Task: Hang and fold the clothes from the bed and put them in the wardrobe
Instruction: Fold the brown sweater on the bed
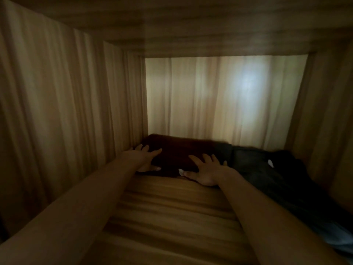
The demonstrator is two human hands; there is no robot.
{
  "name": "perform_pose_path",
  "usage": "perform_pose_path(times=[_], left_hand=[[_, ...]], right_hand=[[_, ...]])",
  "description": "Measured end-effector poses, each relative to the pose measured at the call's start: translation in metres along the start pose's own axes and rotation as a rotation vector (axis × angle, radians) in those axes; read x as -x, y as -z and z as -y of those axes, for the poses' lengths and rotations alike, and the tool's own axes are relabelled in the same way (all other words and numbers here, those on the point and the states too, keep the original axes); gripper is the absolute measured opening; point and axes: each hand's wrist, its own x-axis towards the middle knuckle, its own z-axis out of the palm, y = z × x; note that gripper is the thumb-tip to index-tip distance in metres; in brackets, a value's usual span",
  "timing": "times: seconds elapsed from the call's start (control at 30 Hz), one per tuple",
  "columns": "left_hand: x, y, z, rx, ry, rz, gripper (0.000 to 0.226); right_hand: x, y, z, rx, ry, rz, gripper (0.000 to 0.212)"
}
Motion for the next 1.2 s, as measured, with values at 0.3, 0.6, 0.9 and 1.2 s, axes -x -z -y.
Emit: perform_pose_path(times=[0.3,0.6,0.9,1.2], left_hand=[[0.027,-0.006,-0.011,0.006,0.011,-0.085,0.081],[0.118,0.019,-0.034,0.221,-0.099,-0.117,0.068],[0.204,0.062,-0.075,0.158,-0.075,-0.084,0.058],[0.233,0.06,-0.102,0.098,-0.097,-0.09,0.05]], right_hand=[[0.02,-0.005,0.007,0.0,-0.034,-0.049,0.084],[0.124,0.032,-0.012,-0.056,0.12,-0.08,0.072],[0.195,0.069,-0.059,0.052,0.005,-0.106,0.067],[0.235,0.058,-0.064,0.002,-0.035,-0.114,0.063]])
